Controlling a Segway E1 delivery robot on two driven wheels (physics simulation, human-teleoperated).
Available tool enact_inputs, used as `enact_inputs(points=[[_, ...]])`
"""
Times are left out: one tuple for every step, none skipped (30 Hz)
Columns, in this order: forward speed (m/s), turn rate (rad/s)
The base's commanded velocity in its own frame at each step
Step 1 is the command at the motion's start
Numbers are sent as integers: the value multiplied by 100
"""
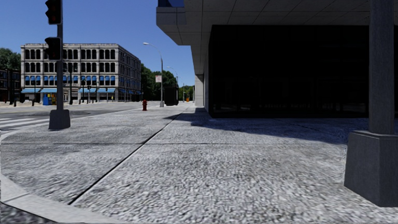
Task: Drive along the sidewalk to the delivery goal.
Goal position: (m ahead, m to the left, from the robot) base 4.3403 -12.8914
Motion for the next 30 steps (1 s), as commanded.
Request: enact_inputs(points=[[200,0],[200,0],[200,0],[200,-8],[200,-14],[200,-19],[200,-19],[191,-29],[177,-37],[177,-37],[167,-40],[159,-44],[152,-50],[152,-50],[144,-62],[138,-66],[138,-66],[131,-67],[122,-68],[114,-68],[114,-68],[106,-68],[101,-68],[100,-68],[100,-68],[100,-68],[100,-68],[100,-68],[100,-68],[100,-68]])
